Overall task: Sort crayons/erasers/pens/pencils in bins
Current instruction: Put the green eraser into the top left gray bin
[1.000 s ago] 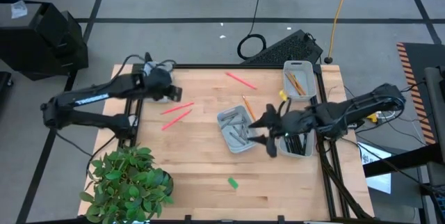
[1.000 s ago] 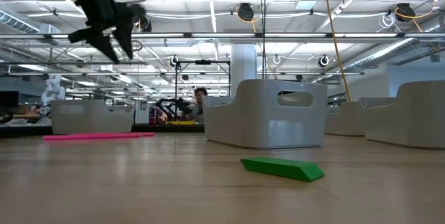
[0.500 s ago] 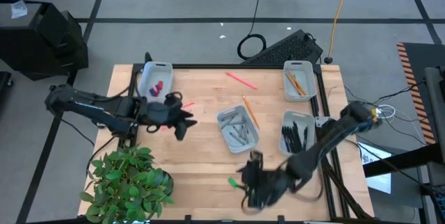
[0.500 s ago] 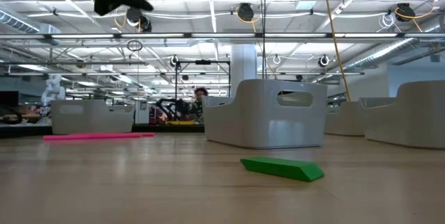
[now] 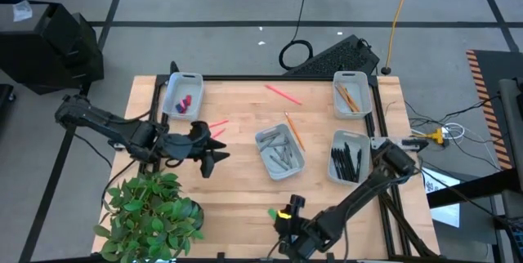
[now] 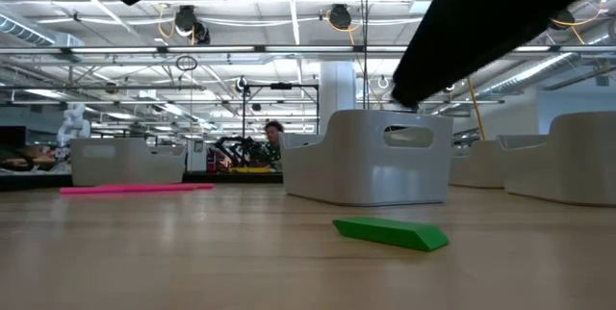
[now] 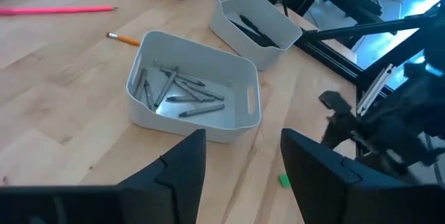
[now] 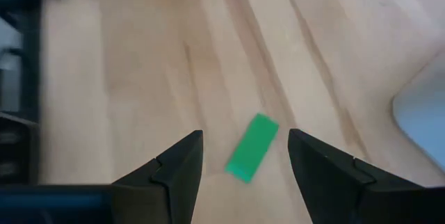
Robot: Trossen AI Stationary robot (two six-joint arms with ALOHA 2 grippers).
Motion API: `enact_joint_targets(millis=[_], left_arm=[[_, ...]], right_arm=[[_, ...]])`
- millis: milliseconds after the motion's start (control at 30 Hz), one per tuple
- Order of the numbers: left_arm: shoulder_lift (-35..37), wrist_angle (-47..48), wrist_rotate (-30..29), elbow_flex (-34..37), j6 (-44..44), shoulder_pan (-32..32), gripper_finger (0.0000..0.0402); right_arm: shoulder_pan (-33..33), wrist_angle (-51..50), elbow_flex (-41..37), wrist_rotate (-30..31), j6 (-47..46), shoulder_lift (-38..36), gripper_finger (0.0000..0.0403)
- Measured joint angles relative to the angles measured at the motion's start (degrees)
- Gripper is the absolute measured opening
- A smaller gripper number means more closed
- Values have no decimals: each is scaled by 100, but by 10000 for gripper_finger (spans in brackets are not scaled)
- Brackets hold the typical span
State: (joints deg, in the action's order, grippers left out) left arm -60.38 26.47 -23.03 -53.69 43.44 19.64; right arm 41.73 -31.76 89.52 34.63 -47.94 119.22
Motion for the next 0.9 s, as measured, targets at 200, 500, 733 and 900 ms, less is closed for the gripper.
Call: enact_joint_targets(millis=[200, 500, 733, 900], left_arm=[[0, 47, -4, 2, 22, 0, 191], [0, 78, -314, 2, -70, -2, 191], [0, 75, -431, 2, -118, -5, 191], [0, 73, -444, 2, -128, -7, 191]], right_arm=[[-126, 76, -26, 128, -50, 328, 203], [-366, 835, -516, -379, -93, 331, 203], [-386, 1292, -1061, -511, -180, 291, 203], [-386, 1251, -1228, -660, -51, 293, 183]])
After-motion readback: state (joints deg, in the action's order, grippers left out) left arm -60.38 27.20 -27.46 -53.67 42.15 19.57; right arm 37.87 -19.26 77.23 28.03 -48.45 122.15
